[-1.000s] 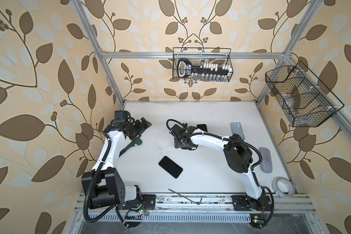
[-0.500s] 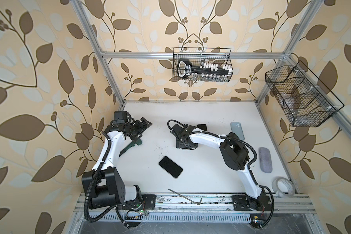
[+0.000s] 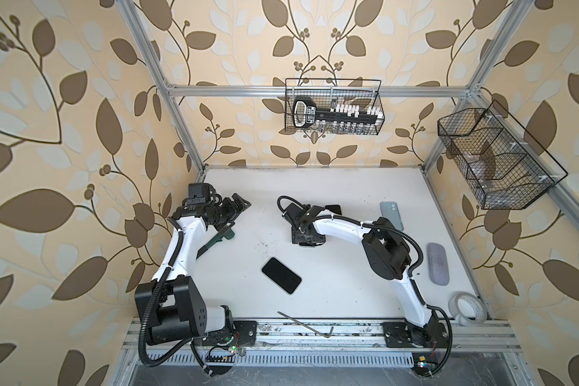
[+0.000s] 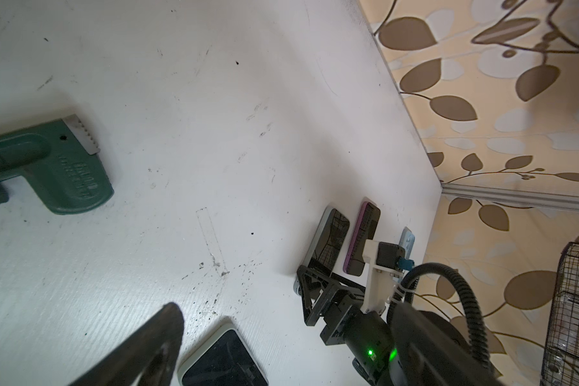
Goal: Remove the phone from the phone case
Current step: 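Close the right gripper on the black phone in the white case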
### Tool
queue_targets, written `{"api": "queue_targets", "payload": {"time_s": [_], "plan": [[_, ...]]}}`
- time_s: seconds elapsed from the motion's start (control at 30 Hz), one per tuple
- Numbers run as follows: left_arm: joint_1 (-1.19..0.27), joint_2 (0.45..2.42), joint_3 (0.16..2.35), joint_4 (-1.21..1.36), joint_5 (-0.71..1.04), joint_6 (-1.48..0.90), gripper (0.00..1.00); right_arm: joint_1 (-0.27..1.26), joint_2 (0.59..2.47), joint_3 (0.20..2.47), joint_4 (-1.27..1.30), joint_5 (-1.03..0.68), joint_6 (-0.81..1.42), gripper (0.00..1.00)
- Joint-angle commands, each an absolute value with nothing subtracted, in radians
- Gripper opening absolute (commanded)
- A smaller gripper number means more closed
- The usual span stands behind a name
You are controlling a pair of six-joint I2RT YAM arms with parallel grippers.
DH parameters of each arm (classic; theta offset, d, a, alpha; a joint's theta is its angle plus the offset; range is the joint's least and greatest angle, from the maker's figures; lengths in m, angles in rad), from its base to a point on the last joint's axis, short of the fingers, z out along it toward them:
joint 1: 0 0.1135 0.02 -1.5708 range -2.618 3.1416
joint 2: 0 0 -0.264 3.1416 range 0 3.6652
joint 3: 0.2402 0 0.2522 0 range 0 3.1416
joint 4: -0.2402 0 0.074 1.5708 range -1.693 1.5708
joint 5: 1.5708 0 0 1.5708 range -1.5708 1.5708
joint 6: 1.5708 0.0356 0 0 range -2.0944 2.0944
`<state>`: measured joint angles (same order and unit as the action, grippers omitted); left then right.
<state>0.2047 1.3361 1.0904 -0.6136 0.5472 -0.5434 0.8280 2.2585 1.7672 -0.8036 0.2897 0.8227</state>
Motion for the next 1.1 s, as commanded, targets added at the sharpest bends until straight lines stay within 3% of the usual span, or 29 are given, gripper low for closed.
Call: {"api": "queue_targets", "payload": {"time_s": [0.0, 0.17, 0.27, 0.5, 0.83, 1.07], "plan": [[0.216, 1.298, 1.08, -0.598, 0.563, -0.538, 0.99, 0.822, 2.302, 1.763, -0.807, 0.259, 0.811, 0.81], [0.216, 1.296, 1.078, -0.598, 0.555, -0.537, 0.99, 0.821, 2.303, 1.749, -0.784, 0.241, 0.797, 0.7], [0.216, 1.299, 1.079, -0.601, 0.555, -0.535, 0.99, 0.813, 2.297, 1.72, -0.752, 0.215, 0.798, 0.69], [0.216, 1.303, 1.078, -0.603, 0.543, -0.531, 0.99, 0.797, 2.301, 1.687, -0.734, 0.207, 0.798, 0.84], [0.216, 1.321, 1.078, -0.603, 0.538, -0.529, 0.99, 0.776, 2.259, 1.598, -0.649, 0.164, 0.785, 0.69], [0.215, 1.362, 1.08, -0.6, 0.611, -0.542, 0.99, 0.76, 2.177, 1.618, -0.627, 0.164, 0.696, 0.66]]}}
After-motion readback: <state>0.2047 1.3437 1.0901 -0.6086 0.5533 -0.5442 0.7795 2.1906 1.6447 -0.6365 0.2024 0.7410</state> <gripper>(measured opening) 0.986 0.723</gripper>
